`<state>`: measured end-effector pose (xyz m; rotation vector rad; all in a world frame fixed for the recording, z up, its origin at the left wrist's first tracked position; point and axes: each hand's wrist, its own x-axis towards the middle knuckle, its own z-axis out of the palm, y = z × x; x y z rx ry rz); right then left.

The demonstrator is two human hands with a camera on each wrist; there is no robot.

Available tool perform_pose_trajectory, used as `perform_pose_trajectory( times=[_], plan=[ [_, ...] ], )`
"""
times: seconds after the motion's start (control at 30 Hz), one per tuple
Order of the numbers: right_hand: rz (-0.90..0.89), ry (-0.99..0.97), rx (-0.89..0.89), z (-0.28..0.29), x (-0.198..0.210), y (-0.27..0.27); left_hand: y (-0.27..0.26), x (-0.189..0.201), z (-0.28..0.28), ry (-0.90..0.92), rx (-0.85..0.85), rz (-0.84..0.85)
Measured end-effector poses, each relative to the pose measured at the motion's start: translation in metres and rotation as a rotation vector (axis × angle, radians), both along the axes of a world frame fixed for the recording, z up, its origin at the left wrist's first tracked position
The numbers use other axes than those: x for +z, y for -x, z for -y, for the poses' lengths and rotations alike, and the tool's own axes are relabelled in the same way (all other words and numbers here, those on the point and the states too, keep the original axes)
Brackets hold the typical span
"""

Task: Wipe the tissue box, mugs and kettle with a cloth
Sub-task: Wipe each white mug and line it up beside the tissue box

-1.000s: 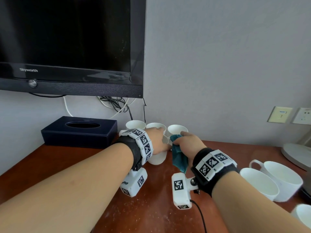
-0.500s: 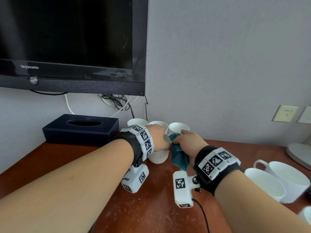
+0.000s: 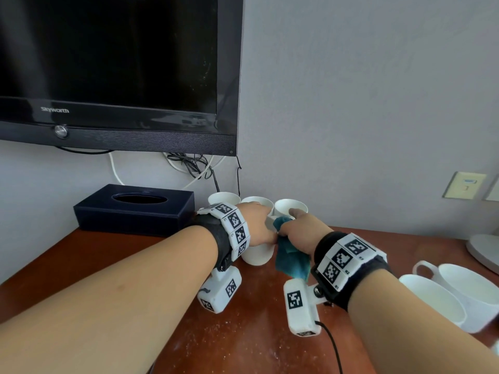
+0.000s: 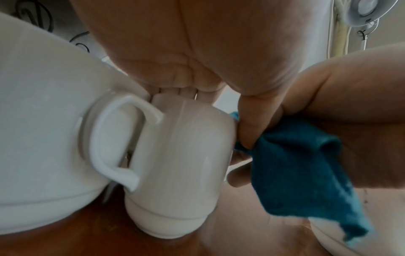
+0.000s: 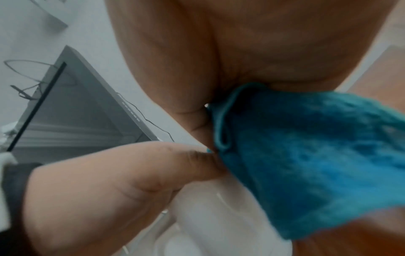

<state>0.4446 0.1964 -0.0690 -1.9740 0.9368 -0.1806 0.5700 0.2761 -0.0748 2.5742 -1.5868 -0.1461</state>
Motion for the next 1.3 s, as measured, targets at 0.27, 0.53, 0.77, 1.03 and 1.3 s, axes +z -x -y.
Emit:
perform_pose_trajectory(
  times=[0.27, 0.53, 0.77, 1.03, 1.3],
  plan=[
    [-0.091, 0.206, -0.043, 0.008, -0.002, -0.01, 0.0, 0.002, -0.002, 0.0, -0.006, -0.008],
    [-0.104, 0.201, -0.045, 0.008, 0.003, -0.011, 0.007, 0.01, -0.01, 0.009, -0.017, -0.04],
    [0.056, 0.19, -0.134, 0.003, 0.032, 0.026, 0.026, 0.028, -0.028, 0.137, -0.036, -0.064],
    [0.177, 0.181, -0.237, 0.003, 0.077, 0.123, 0.095, 0.036, -0.037, 0.212, -0.038, -0.054],
    [0.225, 0.109, -0.277, -0.001, 0.072, 0.18, 0.158, 0.011, -0.026, 0.145, 0.011, -0.239]
  ],
)
